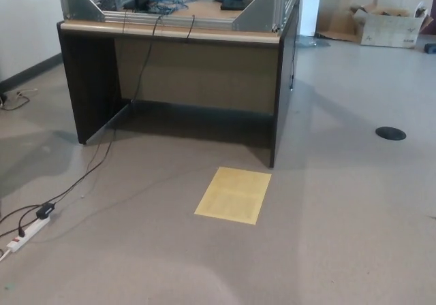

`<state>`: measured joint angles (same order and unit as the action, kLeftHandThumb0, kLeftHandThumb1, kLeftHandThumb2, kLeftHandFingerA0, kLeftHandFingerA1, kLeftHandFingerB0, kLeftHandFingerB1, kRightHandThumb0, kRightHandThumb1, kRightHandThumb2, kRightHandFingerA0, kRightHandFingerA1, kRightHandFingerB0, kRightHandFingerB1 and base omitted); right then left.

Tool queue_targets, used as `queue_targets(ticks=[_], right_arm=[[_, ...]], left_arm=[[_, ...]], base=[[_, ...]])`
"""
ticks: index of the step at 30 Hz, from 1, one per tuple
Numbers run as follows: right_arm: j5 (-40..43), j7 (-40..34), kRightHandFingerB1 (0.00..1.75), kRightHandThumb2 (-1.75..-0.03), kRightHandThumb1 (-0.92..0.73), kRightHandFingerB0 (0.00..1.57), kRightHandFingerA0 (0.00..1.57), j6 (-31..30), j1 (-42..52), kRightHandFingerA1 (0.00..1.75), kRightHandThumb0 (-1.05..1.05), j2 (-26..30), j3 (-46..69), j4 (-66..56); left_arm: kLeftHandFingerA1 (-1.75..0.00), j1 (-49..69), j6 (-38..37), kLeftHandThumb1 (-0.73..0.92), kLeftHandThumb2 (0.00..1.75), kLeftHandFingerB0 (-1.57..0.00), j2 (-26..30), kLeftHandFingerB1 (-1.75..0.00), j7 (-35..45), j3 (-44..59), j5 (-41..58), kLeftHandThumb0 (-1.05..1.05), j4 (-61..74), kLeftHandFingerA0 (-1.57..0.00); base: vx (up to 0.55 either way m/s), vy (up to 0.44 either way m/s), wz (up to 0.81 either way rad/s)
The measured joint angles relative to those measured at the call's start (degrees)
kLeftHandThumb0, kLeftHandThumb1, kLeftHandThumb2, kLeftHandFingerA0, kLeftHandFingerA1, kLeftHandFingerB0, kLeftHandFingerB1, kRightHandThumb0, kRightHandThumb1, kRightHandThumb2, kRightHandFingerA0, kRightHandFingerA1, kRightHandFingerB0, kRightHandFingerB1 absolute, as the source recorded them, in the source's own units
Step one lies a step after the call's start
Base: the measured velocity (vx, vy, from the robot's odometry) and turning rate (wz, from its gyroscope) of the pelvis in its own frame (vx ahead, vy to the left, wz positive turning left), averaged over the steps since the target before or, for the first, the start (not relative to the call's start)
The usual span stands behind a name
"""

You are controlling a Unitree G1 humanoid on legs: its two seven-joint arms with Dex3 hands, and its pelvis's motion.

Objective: A person hands over a black lunchbag to the robot and the robot uses its left hand to grab the strips of the lunchbag, the gives it back to the person.

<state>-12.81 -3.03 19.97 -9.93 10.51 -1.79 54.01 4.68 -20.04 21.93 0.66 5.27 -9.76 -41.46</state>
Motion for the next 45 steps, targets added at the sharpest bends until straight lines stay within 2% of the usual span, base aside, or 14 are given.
queue_targets(ticks=[9, 10, 12, 13, 16, 19, 20, 26, 27, 31, 33, 42, 44, 45], right_arm=[[0.0, -1.5, 0.39, -0.64, -0.75, 0.37, 0.47, 7.7, -1.5, 0.44, -0.70, 0.0, 0.0, 3.3], [0.0, -1.6, 0.39, -0.64, -0.75, 0.37, 0.47, 8.6, -1.7, 0.44, -0.70, 0.0, 0.0, 3.8], [-0.1, -2.0, 0.38, -0.64, -0.75, 0.36, 0.47, 10.4, -1.9, 0.43, -0.70, 0.0, 0.0, 4.5], [-0.2, -2.2, 0.38, -0.64, -0.75, 0.36, 0.47, 11.0, -1.9, 0.43, -0.69, 0.0, 0.0, 4.6], [-0.3, -2.5, 0.38, -0.64, -0.75, 0.36, 0.47, 12.0, -1.9, 0.43, -0.69, 0.0, 0.0, 5.1], [-0.3, -2.7, 0.38, -0.64, -0.74, 0.37, 0.48, 13.1, -1.9, 0.44, -0.70, 0.0, 0.0, 5.7], [-0.3, -2.7, 0.38, -0.64, -0.74, 0.37, 0.48, 13.5, -1.9, 0.43, -0.71, 0.0, 0.0, 5.9], [-0.3, -2.9, 0.39, -0.64, -0.73, 0.37, 0.49, 14.4, -1.9, 0.45, -0.68, 0.0, 0.0, 6.4], [-0.3, -3.0, 0.39, -0.64, -0.73, 0.37, 0.49, 14.6, -1.9, 0.44, -0.68, 0.0, 0.0, 6.4], [-0.4, -3.1, 0.38, -0.64, -0.73, 0.37, 0.49, 15.3, -1.9, 0.44, -0.67, 0.0, -0.1, 6.5], [-0.4, -3.1, 0.38, -0.64, -0.71, 0.39, 0.51, 15.4, -1.8, 0.44, -0.66, 0.0, -0.1, 6.5], [-0.6, -3.9, 0.39, -0.64, -0.70, 0.40, 0.53, 16.0, -1.0, 0.45, -0.67, 0.0, -0.3, 6.4], [-0.6, -4.0, 0.40, -0.64, -0.70, 0.39, 0.52, 16.1, -0.9, 0.45, -0.68, 0.0, -0.3, 6.4], [-0.6, -4.0, 0.49, -0.99, -0.56, 0.25, 0.49, 16.2, -0.8, 0.61, -0.57, 0.0, -0.3, 6.4]], left_arm=[[-0.30, -0.2, -8.0, 0.59, 0.58, -0.18, 1.0, -0.27, 0.8, 2.4, 1.7, -0.65, 2.6, -0.21], [-0.48, -0.1, -8.8, 0.35, 0.92, 0.00, 1.2, -0.46, 1.0, 2.9, 2.1, -0.34, 4.4, 0.00], [-0.48, -0.2, -10.4, 0.33, 0.92, 0.00, 2.0, -0.46, 2.1, 3.9, 3.4, -0.34, 9.1, 0.00], [-0.36, -0.3, -10.8, 0.45, 0.77, -0.14, 2.4, -0.39, 2.5, 4.3, 3.8, -0.72, 11.8, -0.05], [-0.24, -1.0, -11.1, 0.57, 0.59, -0.14, 3.4, -0.25, 3.4, 4.8, 4.8, -0.64, 18.2, -0.09], [-0.23, -2.2, -11.3, 0.45, 0.82, -0.11, 4.7, -0.28, 4.6, 5.3, 5.8, -0.67, 25.5, 0.00], [-0.21, -2.7, -11.2, 0.55, 0.58, -0.09, 5.4, -0.22, 5.0, 5.6, 6.1, -0.64, 28.6, -0.06], [-0.17, -7.0, -8.7, 0.50, 0.86, -0.02, 7.2, -0.24, 6.3, 6.2, 6.6, -0.71, 42.8, -0.01], [-0.20, -8.2, -8.0, 0.53, 0.61, -0.05, 7.6, -0.22, 6.5, 6.2, 6.6, -0.70, 45.0, -0.02], [-0.20, -15.6, -4.4, 0.46, 0.84, -0.12, 9.1, -0.26, 7.7, 5.8, 6.6, -0.70, 52.8, 0.00], [-0.20, -18.4, -2.9, 0.52, 0.59, -0.08, 9.5, -0.21, 8.1, 5.3, 6.6, -0.68, 54.9, -0.04], [-0.23, -33.6, 5.5, 0.57, 0.57, -0.07, 9.5, -0.24, 10.9, -0.9, 5.8, -0.67, 59.8, 0.00], [-0.19, -36.1, 7.4, 0.43, 0.82, -0.08, 9.0, -0.26, 11.3, -2.7, 5.4, -0.65, 60.3, 0.00], [-0.24, -37.6, 8.5, 0.55, 0.57, -0.09, 8.5, -0.25, 11.6, -3.7, 5.2, -0.66, 60.5, -0.02]], base=[[0.00, 0.000, 0.00], [0.00, 0.000, 0.00], [0.00, 0.000, 0.00], [0.00, 0.000, 0.00], [0.00, 0.000, 0.00], [0.00, 0.000, 0.00], [0.00, 0.000, 0.00], [0.00, 0.000, 0.00], [0.00, 0.000, 0.00], [0.00, 0.000, 0.00], [0.00, 0.000, 0.00], [0.00, 0.000, 0.00], [0.00, 0.000, 0.00], [0.00, 0.000, 0.00]])
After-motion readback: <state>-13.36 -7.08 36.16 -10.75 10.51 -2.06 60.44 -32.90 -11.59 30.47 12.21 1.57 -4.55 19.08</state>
